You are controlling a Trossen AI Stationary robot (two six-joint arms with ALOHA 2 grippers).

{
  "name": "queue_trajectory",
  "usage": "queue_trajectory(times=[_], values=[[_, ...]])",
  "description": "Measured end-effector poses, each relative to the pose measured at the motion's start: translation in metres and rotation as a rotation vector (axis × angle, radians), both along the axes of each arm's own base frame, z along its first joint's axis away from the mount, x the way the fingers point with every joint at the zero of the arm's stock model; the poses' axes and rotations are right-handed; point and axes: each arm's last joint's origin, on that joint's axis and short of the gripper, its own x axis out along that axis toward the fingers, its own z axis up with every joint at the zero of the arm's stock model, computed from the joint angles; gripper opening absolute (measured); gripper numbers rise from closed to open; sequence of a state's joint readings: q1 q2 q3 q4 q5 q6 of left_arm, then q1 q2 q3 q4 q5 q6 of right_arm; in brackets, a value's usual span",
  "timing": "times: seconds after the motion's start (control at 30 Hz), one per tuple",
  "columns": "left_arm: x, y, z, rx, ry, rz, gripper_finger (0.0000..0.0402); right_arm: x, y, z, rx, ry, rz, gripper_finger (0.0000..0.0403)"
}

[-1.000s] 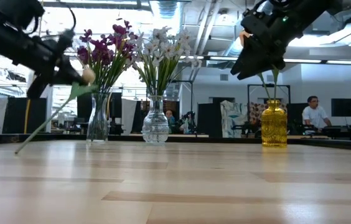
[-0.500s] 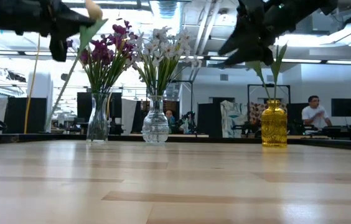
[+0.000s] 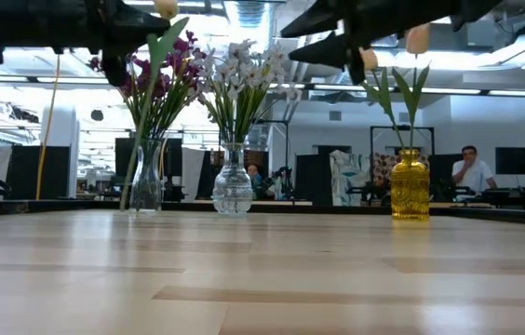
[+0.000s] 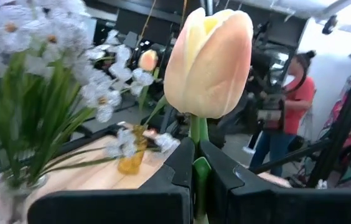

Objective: Sort flowers into vase by color
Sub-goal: Put the tulip into the yellow vase

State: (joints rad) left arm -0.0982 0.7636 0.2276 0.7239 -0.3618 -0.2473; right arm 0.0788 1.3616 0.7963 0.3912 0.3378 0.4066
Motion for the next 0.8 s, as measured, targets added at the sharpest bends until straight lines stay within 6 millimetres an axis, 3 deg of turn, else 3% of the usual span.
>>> queue_trajectory(times=[0.23, 0.43, 0.6, 0.8], values=[[0.017, -0.002, 0.001, 0.032, -0.035, -0.017, 0.0000, 0.022, 0.003, -0.023, 0.003, -0.036, 0.004, 0.0209], [0.044, -0.007, 0.010, 0.091, 0.005, -0.077, 0.0000, 0.041, 0.008, -0.032, 0.000, -0.086, 0.098, 0.0209], [0.067, -0.010, 0.017, 0.134, 0.032, -0.096, 0.0000, 0.058, 0.018, -0.029, -0.108, -0.079, 0.178, 0.0209], [0.085, -0.013, 0.030, 0.164, 0.014, -0.125, 0.0000, 0.062, 0.028, -0.019, -0.208, -0.081, 0.210, 0.0209]])
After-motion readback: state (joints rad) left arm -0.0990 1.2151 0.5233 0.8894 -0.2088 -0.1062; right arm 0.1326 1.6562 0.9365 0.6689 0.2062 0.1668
